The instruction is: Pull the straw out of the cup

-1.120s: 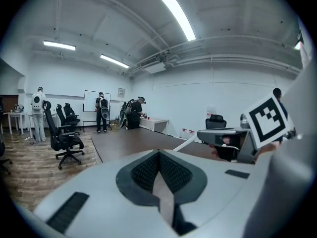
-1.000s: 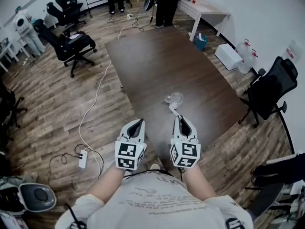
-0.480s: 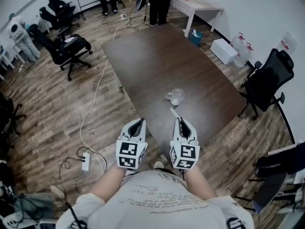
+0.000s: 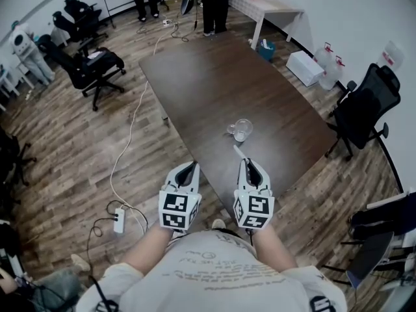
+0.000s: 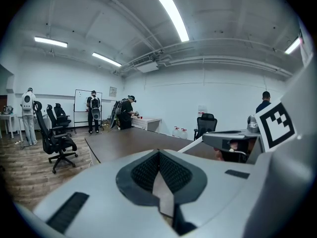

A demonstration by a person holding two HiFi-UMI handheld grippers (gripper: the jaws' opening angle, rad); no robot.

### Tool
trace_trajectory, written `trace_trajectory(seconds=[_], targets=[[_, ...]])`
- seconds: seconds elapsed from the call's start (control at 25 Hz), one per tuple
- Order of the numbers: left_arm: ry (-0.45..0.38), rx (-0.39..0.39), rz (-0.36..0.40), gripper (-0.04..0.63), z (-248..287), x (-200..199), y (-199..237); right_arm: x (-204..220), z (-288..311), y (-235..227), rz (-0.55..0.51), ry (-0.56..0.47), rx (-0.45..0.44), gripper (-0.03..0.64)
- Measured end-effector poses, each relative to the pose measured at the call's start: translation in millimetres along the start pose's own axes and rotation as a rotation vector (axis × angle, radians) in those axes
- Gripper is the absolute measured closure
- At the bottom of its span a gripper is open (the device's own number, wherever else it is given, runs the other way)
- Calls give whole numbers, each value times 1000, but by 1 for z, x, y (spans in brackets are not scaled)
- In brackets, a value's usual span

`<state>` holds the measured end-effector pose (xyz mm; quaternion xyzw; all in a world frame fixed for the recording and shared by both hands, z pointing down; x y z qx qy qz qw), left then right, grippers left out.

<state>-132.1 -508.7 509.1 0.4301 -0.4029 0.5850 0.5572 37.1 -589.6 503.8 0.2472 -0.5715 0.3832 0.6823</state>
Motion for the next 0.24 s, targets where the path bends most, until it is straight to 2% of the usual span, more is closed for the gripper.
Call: trace_trajectory(seconds=[0.24], targets=[[1, -1, 5, 588, -2, 5, -1, 6, 1, -1, 37, 7, -6, 569]])
Point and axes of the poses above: the fingertips, and each gripper's own axes: z forward along the fingers, y to its left, x out of its underside, the point moved 6 cm from there along -z, backward along the fingers, and after that the axes turned 5 degrees about z, right-handed, at the moved point
